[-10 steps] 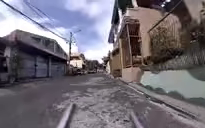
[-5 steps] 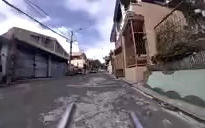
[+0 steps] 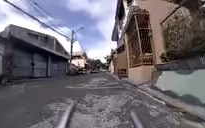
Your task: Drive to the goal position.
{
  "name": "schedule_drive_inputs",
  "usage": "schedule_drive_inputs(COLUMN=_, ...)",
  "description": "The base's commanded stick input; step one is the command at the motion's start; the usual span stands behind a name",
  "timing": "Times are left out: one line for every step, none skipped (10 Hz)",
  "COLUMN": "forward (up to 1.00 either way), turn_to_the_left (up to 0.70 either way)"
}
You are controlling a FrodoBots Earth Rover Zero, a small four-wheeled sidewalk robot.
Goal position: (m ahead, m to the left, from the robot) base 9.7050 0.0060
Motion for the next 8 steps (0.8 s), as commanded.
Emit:
schedule_drive_inputs(forward=1.00, turn_to_the_left=0.00)
schedule_drive_inputs(forward=1.00, turn_to_the_left=0.00)
schedule_drive_inputs(forward=1.00, turn_to_the_left=0.00)
schedule_drive_inputs(forward=1.00, turn_to_the_left=-0.14)
schedule_drive_inputs(forward=1.00, turn_to_the_left=-0.23)
schedule_drive_inputs(forward=1.00, turn_to_the_left=-0.32)
schedule_drive_inputs(forward=1.00, turn_to_the_left=-0.37)
schedule_drive_inputs(forward=1.00, turn_to_the_left=-0.11)
